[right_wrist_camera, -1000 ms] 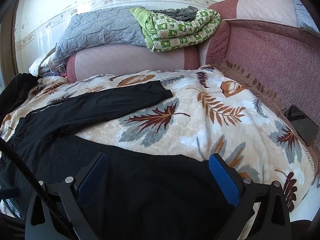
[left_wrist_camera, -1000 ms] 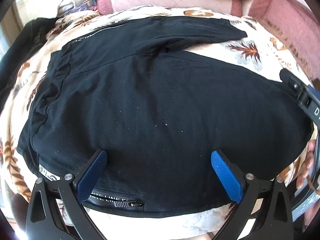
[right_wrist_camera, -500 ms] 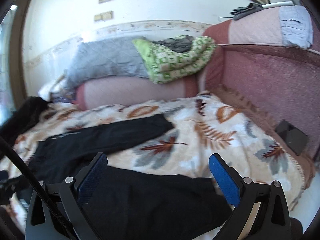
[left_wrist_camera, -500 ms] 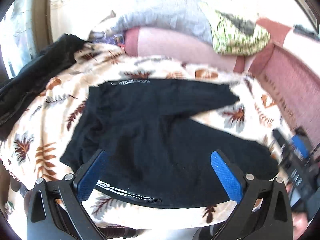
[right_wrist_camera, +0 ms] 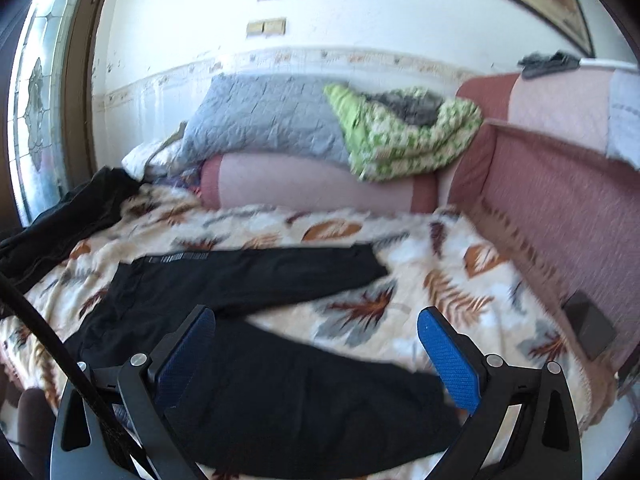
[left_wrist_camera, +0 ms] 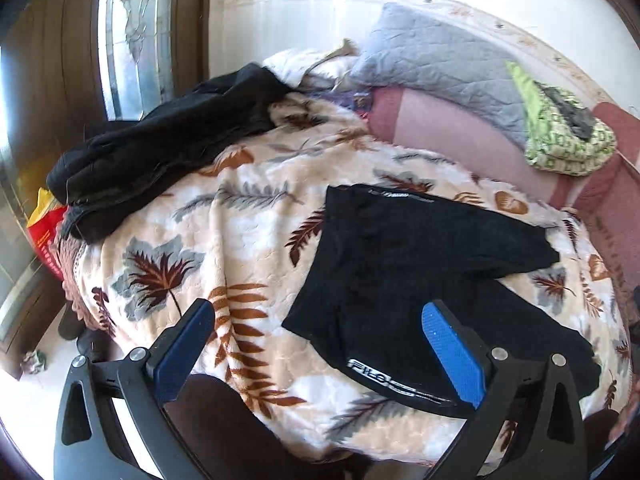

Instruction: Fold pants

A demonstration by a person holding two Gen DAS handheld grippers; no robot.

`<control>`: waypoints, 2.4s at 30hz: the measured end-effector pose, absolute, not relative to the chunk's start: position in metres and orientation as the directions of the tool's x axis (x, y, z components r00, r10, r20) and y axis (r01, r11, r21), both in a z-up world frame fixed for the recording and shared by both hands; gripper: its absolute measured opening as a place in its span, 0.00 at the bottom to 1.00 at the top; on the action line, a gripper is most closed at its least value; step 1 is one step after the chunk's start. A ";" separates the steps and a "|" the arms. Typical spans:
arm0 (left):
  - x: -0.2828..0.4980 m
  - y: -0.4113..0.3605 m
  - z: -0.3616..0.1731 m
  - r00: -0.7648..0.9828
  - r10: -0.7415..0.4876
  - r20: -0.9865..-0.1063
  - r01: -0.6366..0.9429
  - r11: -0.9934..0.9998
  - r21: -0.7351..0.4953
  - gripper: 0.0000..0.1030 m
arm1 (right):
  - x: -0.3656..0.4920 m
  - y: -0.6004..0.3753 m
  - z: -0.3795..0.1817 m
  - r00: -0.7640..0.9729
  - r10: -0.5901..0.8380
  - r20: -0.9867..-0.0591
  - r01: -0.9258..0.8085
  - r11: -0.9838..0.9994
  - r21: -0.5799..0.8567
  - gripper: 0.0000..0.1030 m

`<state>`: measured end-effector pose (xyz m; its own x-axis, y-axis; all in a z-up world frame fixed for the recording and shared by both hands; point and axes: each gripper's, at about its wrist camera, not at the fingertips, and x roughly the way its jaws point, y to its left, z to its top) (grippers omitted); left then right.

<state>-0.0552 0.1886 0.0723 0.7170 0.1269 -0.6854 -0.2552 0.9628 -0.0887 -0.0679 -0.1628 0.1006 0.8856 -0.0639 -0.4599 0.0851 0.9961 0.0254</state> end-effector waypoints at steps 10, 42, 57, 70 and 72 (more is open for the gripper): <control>0.006 0.147 0.053 0.672 0.054 -0.738 -0.158 0.985 -0.072 1.00 | -0.010 -0.162 0.054 0.672 0.257 -0.694 -0.085 0.958 0.272 0.97; 0.001 0.166 0.039 0.591 0.119 -0.798 -0.201 0.980 -0.003 1.00 | 0.020 -0.081 0.023 0.561 0.315 -0.766 -0.206 0.949 0.240 0.90; -0.001 0.119 0.042 0.598 0.101 -0.795 -0.102 0.994 0.049 1.00 | 0.003 -0.128 0.024 0.602 0.297 -0.741 -0.103 0.950 0.296 0.90; 0.042 0.124 0.013 0.526 0.052 -0.849 -0.101 0.995 -0.002 1.00 | 0.038 -0.164 0.004 0.568 0.275 -0.776 -0.043 0.951 0.306 0.89; 0.054 0.124 0.012 0.528 0.041 -0.849 -0.095 0.995 -0.010 1.00 | 0.051 -0.175 0.005 0.567 0.260 -0.782 -0.040 0.957 0.289 0.89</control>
<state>0.0541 0.1239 0.0120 0.5275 0.0414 -0.8485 -0.0945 0.9955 -0.0103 0.0512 -0.1748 0.0047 0.5667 0.2597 -0.7819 -0.0400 0.9566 0.2887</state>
